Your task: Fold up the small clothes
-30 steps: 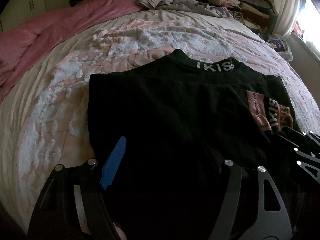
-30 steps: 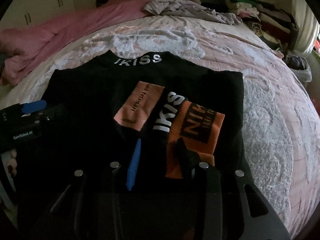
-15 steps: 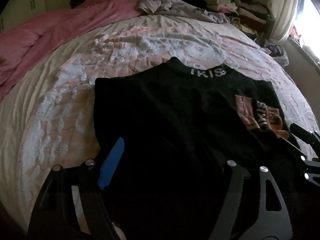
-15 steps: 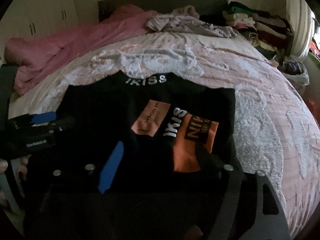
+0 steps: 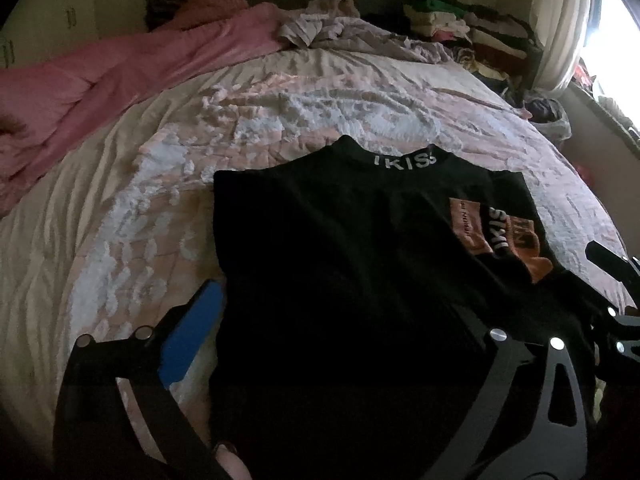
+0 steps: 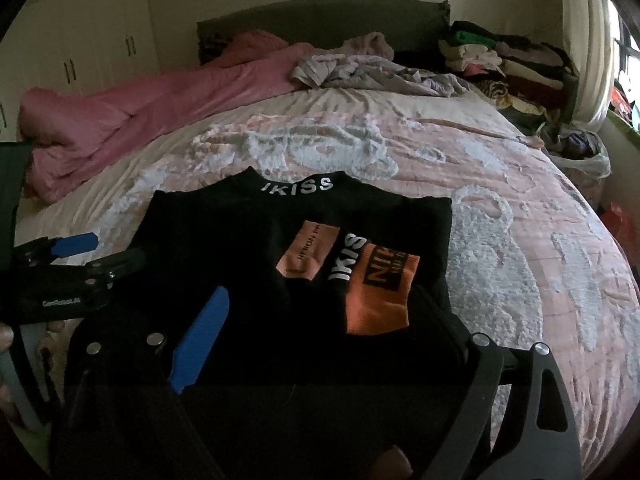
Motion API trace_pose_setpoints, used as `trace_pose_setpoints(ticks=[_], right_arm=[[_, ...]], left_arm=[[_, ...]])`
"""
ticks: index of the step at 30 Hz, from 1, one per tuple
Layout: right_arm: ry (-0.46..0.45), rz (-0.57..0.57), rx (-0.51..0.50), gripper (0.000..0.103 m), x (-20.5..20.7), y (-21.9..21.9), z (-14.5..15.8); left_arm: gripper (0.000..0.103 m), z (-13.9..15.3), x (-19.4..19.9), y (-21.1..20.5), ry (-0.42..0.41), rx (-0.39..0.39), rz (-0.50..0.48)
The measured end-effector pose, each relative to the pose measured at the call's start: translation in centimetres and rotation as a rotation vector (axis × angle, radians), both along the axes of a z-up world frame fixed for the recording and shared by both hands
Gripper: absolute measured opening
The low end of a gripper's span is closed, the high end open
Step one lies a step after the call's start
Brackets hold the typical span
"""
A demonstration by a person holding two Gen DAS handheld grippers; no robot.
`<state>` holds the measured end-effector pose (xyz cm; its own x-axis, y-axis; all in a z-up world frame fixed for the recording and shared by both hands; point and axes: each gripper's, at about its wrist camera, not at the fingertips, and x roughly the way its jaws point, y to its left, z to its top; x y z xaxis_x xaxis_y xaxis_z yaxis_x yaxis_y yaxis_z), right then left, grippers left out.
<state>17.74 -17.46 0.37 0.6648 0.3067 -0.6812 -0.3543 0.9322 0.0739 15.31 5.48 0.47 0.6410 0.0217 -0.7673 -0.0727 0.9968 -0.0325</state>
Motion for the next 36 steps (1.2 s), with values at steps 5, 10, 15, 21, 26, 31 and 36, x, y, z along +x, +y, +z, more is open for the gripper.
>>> trace_pose_setpoints(ticks=[5,10,15,21,26,31,36], right_arm=[[-0.010,0.017,0.010,0.090,-1.4,-0.3,1.0],[-0.015,0.027,0.024,0.090,-2.8,-0.8,1.9],[-0.020,0.035,0.034,0.090,-4.5,-1.5,2.6],[-0.028,0.037,0.054,0.090,-6.1,-2.7,3.5],[-0.041,0.029,0.064,0.096,-7.4,-3.6,4.2],[-0.051,0.019,0.058,0.097,-8.7,-4.5,4.7],[-0.054,0.010,0.059,0.097,-9.7,-5.2,4.8]], left_arm=[[0.093,0.8,-1.3,0.3,-0.018,0.009,0.008],[0.093,1.3,-2.6,0.5,-0.029,0.010,0.013],[0.093,1.8,-4.0,0.7,-0.037,0.015,0.020],[0.093,2.5,-5.7,0.6,-0.051,0.020,0.020],[0.093,3.1,-6.9,0.5,-0.061,0.017,0.021],[0.093,3.4,-8.1,0.7,-0.067,0.022,0.020],[0.093,3.4,-9.0,1.1,-0.066,0.021,0.020]])
